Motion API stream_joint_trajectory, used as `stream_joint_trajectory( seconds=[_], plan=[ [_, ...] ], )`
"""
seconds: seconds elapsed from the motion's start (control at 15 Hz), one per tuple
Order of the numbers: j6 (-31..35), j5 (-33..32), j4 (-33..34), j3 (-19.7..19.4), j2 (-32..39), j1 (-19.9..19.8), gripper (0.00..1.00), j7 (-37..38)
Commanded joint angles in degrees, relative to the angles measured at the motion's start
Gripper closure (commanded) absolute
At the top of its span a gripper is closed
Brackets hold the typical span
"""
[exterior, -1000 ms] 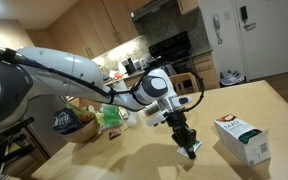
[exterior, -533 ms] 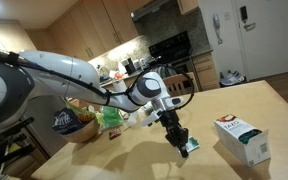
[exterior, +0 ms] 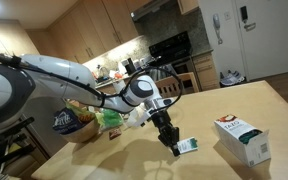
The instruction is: Move the leaflet to the left
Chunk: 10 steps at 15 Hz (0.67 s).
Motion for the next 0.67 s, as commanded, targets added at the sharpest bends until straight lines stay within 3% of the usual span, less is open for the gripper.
stream_joint_trajectory(
  seconds=[0.0,0.6],
  plan=[
    [-2.46,-1.65,3.45,-0.68,1.77,0.23,1.00,0.06],
    [-4.18,-2.10,7.90,-1.46,5.00,-0.75,1.00,-0.40]
  ],
)
